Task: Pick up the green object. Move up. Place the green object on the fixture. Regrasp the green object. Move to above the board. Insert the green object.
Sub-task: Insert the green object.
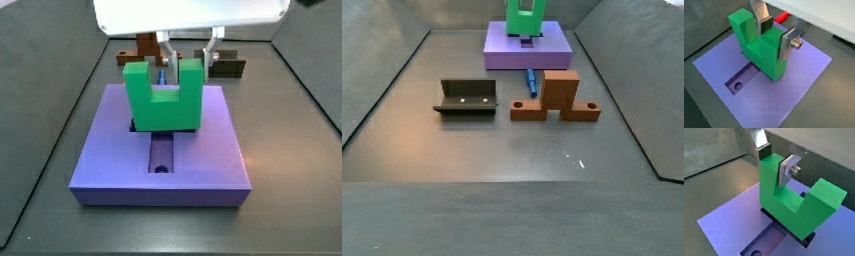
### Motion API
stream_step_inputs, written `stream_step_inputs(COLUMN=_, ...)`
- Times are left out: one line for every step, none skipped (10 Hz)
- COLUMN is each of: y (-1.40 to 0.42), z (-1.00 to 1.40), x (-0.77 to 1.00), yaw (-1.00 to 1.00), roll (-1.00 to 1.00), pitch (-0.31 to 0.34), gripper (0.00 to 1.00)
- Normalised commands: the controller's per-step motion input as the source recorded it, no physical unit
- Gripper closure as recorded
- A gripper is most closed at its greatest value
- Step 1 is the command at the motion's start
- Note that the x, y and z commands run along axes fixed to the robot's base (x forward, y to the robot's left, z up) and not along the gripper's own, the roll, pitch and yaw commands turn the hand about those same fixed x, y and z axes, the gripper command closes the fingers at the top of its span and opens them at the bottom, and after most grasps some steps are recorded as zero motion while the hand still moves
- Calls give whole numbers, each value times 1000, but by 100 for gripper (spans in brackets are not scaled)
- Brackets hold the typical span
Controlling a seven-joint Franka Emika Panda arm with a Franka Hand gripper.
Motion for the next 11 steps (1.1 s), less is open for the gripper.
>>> stream_step_inputs(y=-11, z=-163, x=-3, yaw=149, roll=210, pitch=-3, gripper=100)
stream_step_inputs(y=0, z=-154, x=0, yaw=0, roll=243, pitch=10, gripper=100)
stream_step_inputs(y=0, z=-134, x=-120, yaw=-51, roll=251, pitch=20, gripper=100)
stream_step_inputs(y=0, z=-74, x=0, yaw=-166, roll=204, pitch=89, gripper=100)
stream_step_inputs(y=0, z=0, x=0, yaw=-206, roll=181, pitch=151, gripper=100)
stream_step_inputs(y=-26, z=0, x=0, yaw=-154, roll=190, pitch=117, gripper=100)
stream_step_inputs(y=-40, z=0, x=-6, yaw=-60, roll=174, pitch=43, gripper=100)
stream_step_inputs(y=-11, z=-166, x=-63, yaw=0, roll=123, pitch=0, gripper=100)
stream_step_inputs(y=-54, z=-269, x=-146, yaw=0, roll=157, pitch=-31, gripper=100)
stream_step_inputs(y=-63, z=-349, x=-131, yaw=74, roll=236, pitch=-50, gripper=100)
stream_step_inputs(y=-57, z=-423, x=-46, yaw=126, roll=263, pitch=-36, gripper=100)
